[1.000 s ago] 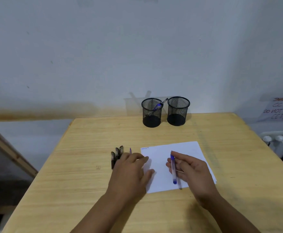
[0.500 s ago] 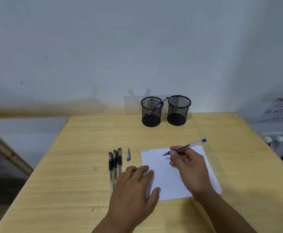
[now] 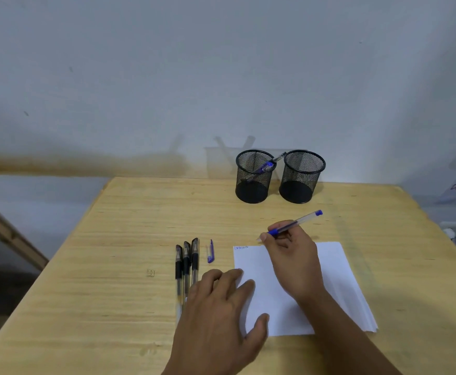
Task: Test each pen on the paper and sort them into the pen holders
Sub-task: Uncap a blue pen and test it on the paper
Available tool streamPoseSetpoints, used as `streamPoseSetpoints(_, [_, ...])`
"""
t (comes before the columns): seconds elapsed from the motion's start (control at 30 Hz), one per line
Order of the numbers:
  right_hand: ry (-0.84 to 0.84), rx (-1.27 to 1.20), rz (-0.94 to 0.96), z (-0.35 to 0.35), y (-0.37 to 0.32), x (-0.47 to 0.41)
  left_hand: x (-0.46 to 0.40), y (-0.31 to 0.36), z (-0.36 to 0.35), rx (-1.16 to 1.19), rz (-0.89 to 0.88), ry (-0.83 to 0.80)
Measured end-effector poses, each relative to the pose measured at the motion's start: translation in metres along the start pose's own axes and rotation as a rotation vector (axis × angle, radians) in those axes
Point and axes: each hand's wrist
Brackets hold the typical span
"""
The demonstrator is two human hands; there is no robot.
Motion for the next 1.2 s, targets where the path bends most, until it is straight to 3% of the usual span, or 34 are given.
streamPoseSetpoints(0.33, [0.012, 0.182, 0.141, -0.001, 0.006, -0.004, -0.006, -0.003, -0.004, -0.015, 0.081, -0.042])
streamPoseSetpoints(1.2, [0.002, 0.32, 0.048, -0.006, 0.004, -0.007, -0.007, -0.001, 0.001, 0.059, 0.119, -0.067])
Point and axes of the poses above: each hand's wrist, its own x-axis away from the middle knuckle, its own z-axis out of the back of the hand, y = z × x, and after that the axes turned 9 degrees about -z, right-handed
